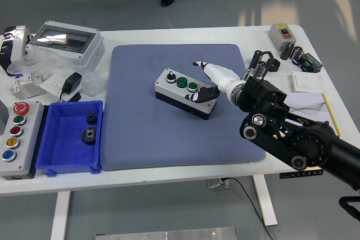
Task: Pick up the button,place it on the desk,press the button,press the button
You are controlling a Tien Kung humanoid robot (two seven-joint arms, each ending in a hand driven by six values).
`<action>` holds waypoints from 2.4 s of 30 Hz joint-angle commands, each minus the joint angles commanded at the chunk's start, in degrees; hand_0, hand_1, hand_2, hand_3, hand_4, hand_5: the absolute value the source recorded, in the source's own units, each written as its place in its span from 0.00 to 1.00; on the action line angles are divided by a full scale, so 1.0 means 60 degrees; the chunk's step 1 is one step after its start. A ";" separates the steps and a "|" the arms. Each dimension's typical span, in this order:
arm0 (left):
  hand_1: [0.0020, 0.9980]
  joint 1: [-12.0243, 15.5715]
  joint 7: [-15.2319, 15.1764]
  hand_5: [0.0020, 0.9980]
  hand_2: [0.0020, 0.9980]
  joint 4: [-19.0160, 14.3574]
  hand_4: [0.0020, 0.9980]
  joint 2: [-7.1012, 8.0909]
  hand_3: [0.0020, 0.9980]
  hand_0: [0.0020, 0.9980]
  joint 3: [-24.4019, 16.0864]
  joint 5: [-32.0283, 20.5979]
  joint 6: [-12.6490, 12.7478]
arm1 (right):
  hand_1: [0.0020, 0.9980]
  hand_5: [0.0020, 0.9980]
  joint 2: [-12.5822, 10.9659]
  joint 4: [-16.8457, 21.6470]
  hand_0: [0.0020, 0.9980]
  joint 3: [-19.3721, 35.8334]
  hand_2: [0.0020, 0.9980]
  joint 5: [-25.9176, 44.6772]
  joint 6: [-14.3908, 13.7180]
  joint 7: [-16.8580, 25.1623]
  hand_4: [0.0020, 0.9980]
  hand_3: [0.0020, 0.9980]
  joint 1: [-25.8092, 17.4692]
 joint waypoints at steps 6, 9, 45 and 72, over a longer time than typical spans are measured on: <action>0.56 0.0009 0.0009 0.20 0.54 0.0000 0.50 0.0015 0.58 0.62 0.0017 -0.0007 -0.0002 | 1.00 0.50 0.0190 -0.0530 1.00 -0.0299 1.00 0.0210 -0.0043 0.0026 1.00 1.00 0.0214; 0.56 0.0017 0.0018 0.20 0.54 0.0000 0.50 0.0014 0.58 0.62 0.0023 -0.0003 -0.0005 | 1.00 0.50 0.0289 -0.0826 1.00 -0.0516 1.00 0.0286 -0.0058 0.0020 1.00 1.00 0.0289; 0.56 0.0033 -0.0025 0.20 0.55 0.0000 0.49 0.0022 0.58 0.62 0.0039 0.0096 -0.0062 | 0.91 0.58 0.0707 -0.2014 0.88 -0.1867 0.99 -0.0039 -0.0948 -0.0019 1.00 1.00 0.0544; 0.56 -0.0019 -0.0186 0.21 0.55 0.0000 0.49 0.0057 0.58 0.62 0.0150 -0.0028 -0.0042 | 0.64 0.05 0.0669 -0.2004 0.35 -0.2292 0.69 -0.0393 -0.1073 -0.0056 0.74 1.00 0.0637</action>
